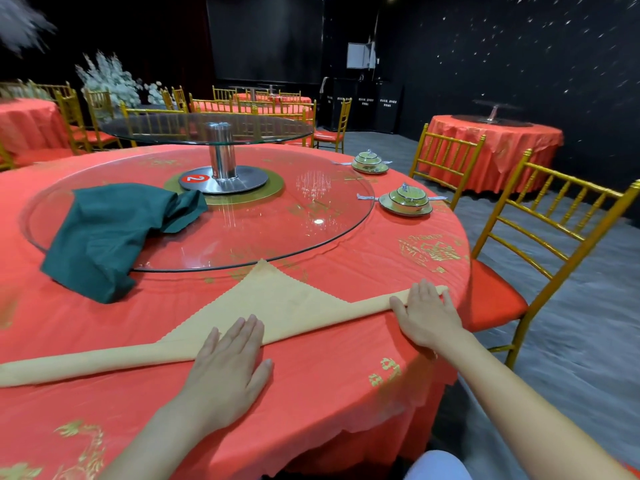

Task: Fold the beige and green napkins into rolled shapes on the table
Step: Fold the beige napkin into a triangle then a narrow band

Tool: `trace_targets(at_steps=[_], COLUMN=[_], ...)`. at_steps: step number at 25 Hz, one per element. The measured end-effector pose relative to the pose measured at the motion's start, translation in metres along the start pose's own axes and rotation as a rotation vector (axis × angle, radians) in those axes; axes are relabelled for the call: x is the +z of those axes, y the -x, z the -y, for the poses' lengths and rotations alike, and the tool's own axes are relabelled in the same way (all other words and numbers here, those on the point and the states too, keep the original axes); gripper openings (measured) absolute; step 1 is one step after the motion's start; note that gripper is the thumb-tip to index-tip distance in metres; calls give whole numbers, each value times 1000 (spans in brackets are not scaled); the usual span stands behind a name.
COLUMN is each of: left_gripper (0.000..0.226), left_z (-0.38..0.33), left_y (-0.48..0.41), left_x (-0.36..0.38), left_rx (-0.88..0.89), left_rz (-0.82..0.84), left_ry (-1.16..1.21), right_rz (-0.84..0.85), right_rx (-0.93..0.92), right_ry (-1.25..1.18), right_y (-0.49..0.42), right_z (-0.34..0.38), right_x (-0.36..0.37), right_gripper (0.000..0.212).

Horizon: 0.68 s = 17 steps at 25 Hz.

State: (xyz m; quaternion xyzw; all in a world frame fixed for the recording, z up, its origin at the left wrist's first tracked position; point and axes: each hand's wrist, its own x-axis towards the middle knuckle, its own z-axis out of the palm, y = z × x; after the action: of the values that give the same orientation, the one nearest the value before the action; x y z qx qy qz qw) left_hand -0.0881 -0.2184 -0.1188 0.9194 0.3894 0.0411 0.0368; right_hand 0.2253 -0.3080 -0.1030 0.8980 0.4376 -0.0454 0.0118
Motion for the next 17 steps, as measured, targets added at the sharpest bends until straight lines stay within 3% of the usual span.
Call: trace_targets(at_steps=[4,9,13,17], left_gripper=[98,88,88,69], left_z=[-1,-2,0,18], left_y=[2,2,2,14], left_x=[-1,-3,-2,-8], left_rx=[-8,1,17,-44], left_rz=[10,25,40,62], left_ry=[-3,11,11,-24], right_rz=[-108,-92,-90,-104], right_rx=[-270,-664,-718,-724], right_ry=[-32,-122,-135,-108], right_y=[41,78,79,82], right_z=[69,151,163,161], right_x=[3,15,26,23], right_gripper=[76,117,122,112])
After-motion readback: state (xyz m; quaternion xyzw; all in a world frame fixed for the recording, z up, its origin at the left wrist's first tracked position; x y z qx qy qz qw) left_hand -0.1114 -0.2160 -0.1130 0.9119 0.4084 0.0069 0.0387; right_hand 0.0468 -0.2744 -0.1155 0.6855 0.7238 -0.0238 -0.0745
